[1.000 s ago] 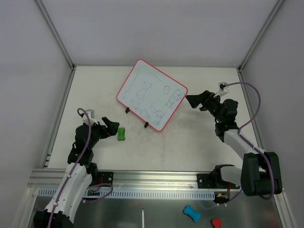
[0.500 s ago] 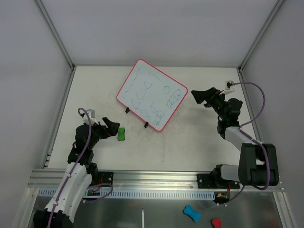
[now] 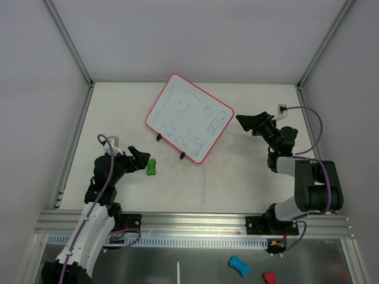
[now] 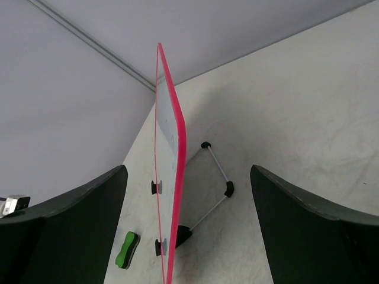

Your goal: Erase the whiteboard

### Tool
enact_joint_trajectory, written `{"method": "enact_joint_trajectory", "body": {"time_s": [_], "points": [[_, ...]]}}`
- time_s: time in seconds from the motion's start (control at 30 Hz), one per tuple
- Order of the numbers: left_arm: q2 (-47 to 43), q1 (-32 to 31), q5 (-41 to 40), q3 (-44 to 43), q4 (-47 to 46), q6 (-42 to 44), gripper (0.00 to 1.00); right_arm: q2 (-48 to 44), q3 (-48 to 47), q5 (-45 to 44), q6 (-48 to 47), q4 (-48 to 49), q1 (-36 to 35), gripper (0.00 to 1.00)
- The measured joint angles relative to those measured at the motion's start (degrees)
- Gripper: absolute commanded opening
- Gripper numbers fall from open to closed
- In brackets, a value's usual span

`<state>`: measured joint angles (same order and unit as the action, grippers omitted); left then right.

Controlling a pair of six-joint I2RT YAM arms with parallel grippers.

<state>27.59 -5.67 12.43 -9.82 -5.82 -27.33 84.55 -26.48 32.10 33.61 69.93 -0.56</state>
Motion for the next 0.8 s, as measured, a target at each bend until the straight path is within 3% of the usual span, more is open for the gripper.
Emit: {"method": "enact_joint_trajectory", "body": {"time_s": [0.13,0.4,0.6,0.7,0.8], "points": [[-0.39,0.00,0.13,0.00,0.00,0.22,0.99,4.42,-2.05,2.14,2.27,1.88,0.00,0.80],[0.76,0.00,0.02,-0.35,0.26,0.79,0.99,6.40,-4.83,3.15,3.91,2.27,-0.48,0.79],[0.94,0.00,0.02,-0.44,0.46,0.83,0.99,5.86,-6.54,0.48,3.85,1.49,-1.14,0.82],[0.76,0.00,0.00,-0.44,0.55,0.83,0.99,4.98,-7.43,-1.97,3.58,-0.48,-1.75,0.91],[0.74,0.00,0.00,-0.44,0.55,0.83,0.99,4.24,-7.85,-4.22,2.56,-0.98,-3.15,0.81]]}}
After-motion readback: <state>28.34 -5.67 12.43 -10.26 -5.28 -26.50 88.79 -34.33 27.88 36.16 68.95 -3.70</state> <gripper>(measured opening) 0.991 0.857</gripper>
